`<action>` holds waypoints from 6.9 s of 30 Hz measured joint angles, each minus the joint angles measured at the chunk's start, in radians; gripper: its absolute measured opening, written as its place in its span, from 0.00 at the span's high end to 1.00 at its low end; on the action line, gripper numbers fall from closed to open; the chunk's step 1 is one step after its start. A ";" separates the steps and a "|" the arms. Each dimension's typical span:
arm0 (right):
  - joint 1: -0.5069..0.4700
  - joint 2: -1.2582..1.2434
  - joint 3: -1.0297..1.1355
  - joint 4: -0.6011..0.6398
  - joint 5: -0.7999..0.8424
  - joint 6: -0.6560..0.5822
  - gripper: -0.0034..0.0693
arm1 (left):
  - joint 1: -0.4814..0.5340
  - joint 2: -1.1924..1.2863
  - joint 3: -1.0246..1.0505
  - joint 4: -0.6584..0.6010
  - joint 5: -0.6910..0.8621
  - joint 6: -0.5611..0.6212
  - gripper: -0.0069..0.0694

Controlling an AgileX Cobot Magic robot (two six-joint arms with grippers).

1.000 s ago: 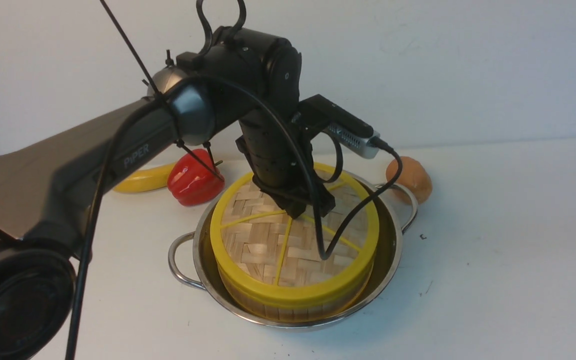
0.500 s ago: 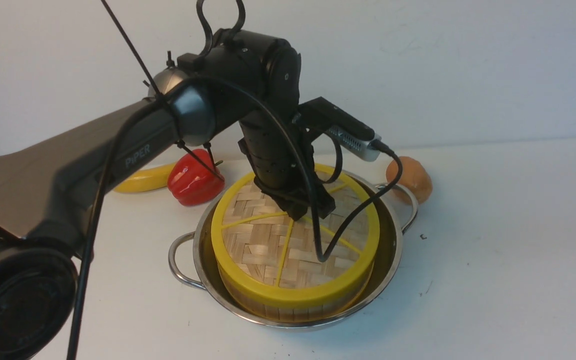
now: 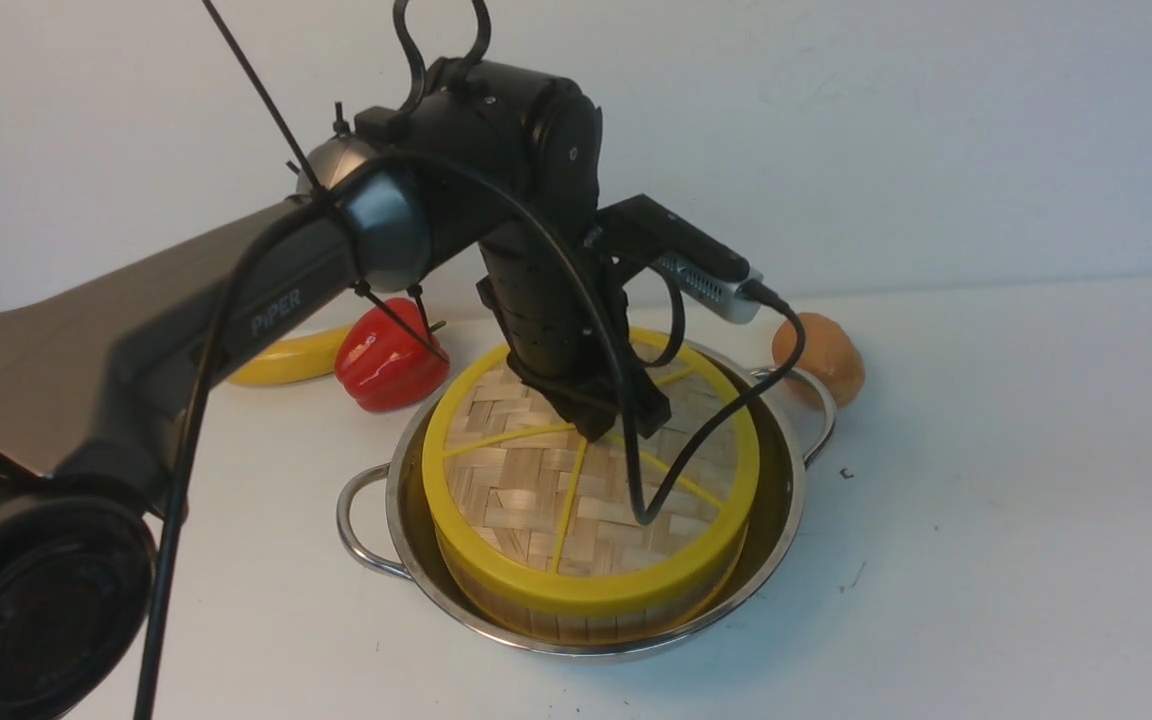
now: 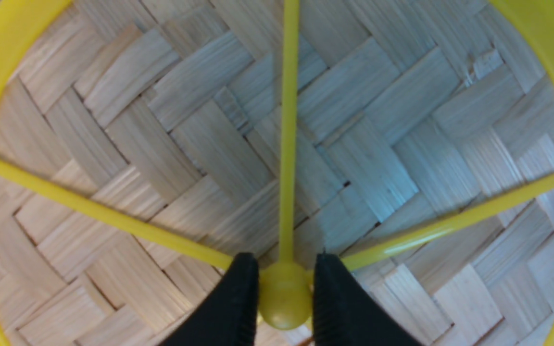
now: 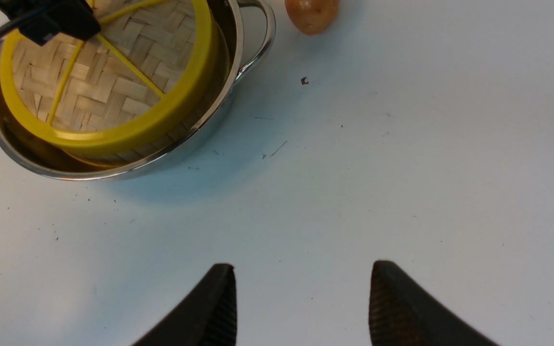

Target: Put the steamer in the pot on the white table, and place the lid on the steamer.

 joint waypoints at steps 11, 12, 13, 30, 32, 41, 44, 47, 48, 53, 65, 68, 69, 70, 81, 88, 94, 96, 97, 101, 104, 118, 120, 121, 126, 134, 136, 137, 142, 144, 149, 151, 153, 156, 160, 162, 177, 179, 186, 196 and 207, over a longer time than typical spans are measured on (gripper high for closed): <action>0.000 0.000 0.000 0.000 0.000 0.000 0.44 | 0.000 0.006 0.000 0.040 0.000 0.000 0.36; 0.000 0.000 0.000 0.000 0.000 0.000 0.44 | 0.000 0.006 0.000 0.040 0.000 0.000 0.36; 0.000 0.000 0.000 0.000 0.000 0.000 0.44 | 0.000 0.006 0.000 0.044 0.000 0.000 0.33; 0.000 0.000 0.000 -0.001 0.000 -0.001 0.44 | 0.024 -0.323 0.006 0.059 -0.022 0.000 0.52; 0.000 0.000 0.000 -0.001 0.000 -0.003 0.44 | 0.035 -0.358 0.006 0.058 -0.021 0.000 0.61; 0.000 0.000 0.000 -0.072 0.000 -0.063 0.44 | 0.224 -0.674 0.110 0.054 0.000 -0.007 0.94; 0.000 0.000 0.000 -0.117 0.000 -0.068 0.44 | 0.268 -0.774 0.242 0.054 -0.066 -0.007 0.94; 0.000 0.000 0.000 -0.158 0.000 -0.070 0.44 | 0.303 -0.883 0.413 0.054 -0.164 -0.007 0.94; 0.000 0.000 0.001 -0.166 0.000 -0.072 0.44 | 0.312 -0.928 0.491 0.054 -0.198 -0.007 0.94; 0.000 -0.008 0.085 -0.211 -0.058 -0.073 0.52 | 0.345 -1.177 0.881 0.050 -0.368 -0.008 0.94; 0.000 -0.365 0.415 -0.373 -0.239 -0.050 0.96 | 0.345 -1.669 1.232 0.047 -0.471 -0.089 0.91; 0.000 -0.436 0.445 -0.349 -0.248 -0.068 0.96 | 0.345 -1.779 1.277 0.047 -0.473 -0.097 0.91; 0.000 -0.445 0.448 -0.337 -0.252 -0.082 0.96 | 0.345 -1.813 1.292 0.047 -0.473 -0.104 0.91; 0.000 -0.448 0.448 -0.332 -0.254 -0.087 0.96 | 0.345 -1.833 1.300 0.045 -0.473 -0.111 0.91; 0.000 -0.453 0.449 -0.215 -0.458 -0.180 0.96 | 0.346 -2.079 1.374 0.021 -0.522 -0.210 0.91; 0.000 -0.453 0.449 -0.216 -0.734 -0.183 0.95 | 0.346 -2.080 1.375 0.029 -0.570 -0.239 0.91; 0.000 -0.453 0.449 -0.216 -0.801 -0.183 0.93 | 0.347 -2.080 1.375 0.029 -0.572 -0.241 0.89; 0.000 -0.453 0.449 -0.213 -0.805 -0.183 0.92 | 0.347 -2.080 1.375 0.029 -0.572 -0.241 0.88; 0.000 -0.453 0.449 -0.213 -0.805 -0.183 0.92 | 0.347 -2.080 1.375 0.029 -0.572 -0.241 0.88; 0.000 -0.453 0.449 -0.202 -0.806 -0.183 0.90 | 0.347 -2.080 1.375 0.029 -0.572 -0.241 0.87; 0.000 -0.453 0.449 -0.186 -0.806 -0.183 0.90 | 0.350 -2.087 1.385 0.031 -0.580 -0.239 0.87; 0.000 -0.455 0.449 -0.181 -0.808 -0.180 0.86 | 0.466 -2.117 1.874 0.097 -1.115 -0.181 0.85; 0.000 -0.455 0.449 -0.181 -0.808 -0.180 0.85 | 0.471 -2.118 1.890 0.098 -1.156 -0.181 0.84; 0.000 -0.456 0.449 -0.181 -0.808 -0.180 0.85 | 0.472 -2.118 1.892 0.098 -1.165 -0.181 0.84; 0.000 -0.457 0.449 -0.181 -0.809 -0.180 0.84 | 0.473 -2.118 1.893 0.104 -1.169 -0.181 0.84; 0.000 -0.457 0.449 -0.181 -0.809 -0.180 0.81 | 0.473 -2.118 1.893 0.106 -1.168 -0.179 0.81; 0.000 -0.457 0.449 -0.181 -0.809 -0.180 0.81 | 0.473 -2.118 1.893 0.106 -1.168 -0.179 0.81; 0.000 -0.457 0.449 -0.181 -0.809 -0.180 0.80 | 0.473 -2.118 1.893 0.106 -1.168 -0.179 0.80; 0.000 -0.457 0.449 -0.183 -0.809 -0.182 0.78 | 0.473 -2.118 1.893 0.107 -1.168 -0.179 0.80; 0.000 -0.457 0.449 -0.203 -0.809 -0.190 0.77 | 0.473 -2.118 1.893 0.107 -1.168 -0.179 0.79; -0.049 -0.482 0.461 -0.211 -0.805 -0.179 0.75 | 0.473 -2.118 1.893 0.106 -1.168 -0.179 0.77; -0.082 -0.513 0.493 -0.198 -0.797 -0.166 0.74 | 0.473 -2.118 1.893 0.106 -1.168 -0.179 0.77; -0.112 -0.556 0.552 -0.187 -0.789 -0.156 0.74 | 0.473 -2.118 1.893 0.106 -1.168 -0.178 0.77; -0.150 -0.613 0.646 -0.158 -0.791 -0.150 0.73 | 0.473 -2.118 1.893 0.106 -1.168 -0.178 0.77; -0.185 -0.677 0.778 -0.131 -0.827 -0.145 0.71 | 0.473 -2.118 1.893 0.107 -1.167 -0.178 0.75; -0.191 -0.683 0.825 -0.130 -0.847 -0.142 0.71 | 0.473 -2.118 1.893 0.107 -1.167 -0.178 0.74; -0.199 -0.683 0.953 -0.126 -0.891 -0.133 0.66 | 0.473 -2.118 1.894 0.107 -1.167 -0.178 0.70; -0.199 -0.683 0.953 -0.126 -0.889 -0.132 0.65 | 0.473 -2.118 1.894 0.107 -1.167 -0.178 0.70; -0.199 -0.683 0.953 -0.125 -0.888 -0.132 0.64 | 0.473 -2.118 1.894 0.107 -1.167 -0.178 0.68; -0.199 -0.683 0.953 -0.125 -0.888 -0.129 0.62 | 0.473 -2.118 1.894 0.107 -1.167 -0.178 0.67; -0.199 -0.683 0.953 -0.123 -0.888 -0.129 0.62 | 0.473 -2.118 1.894 0.107 -1.167 -0.178 0.65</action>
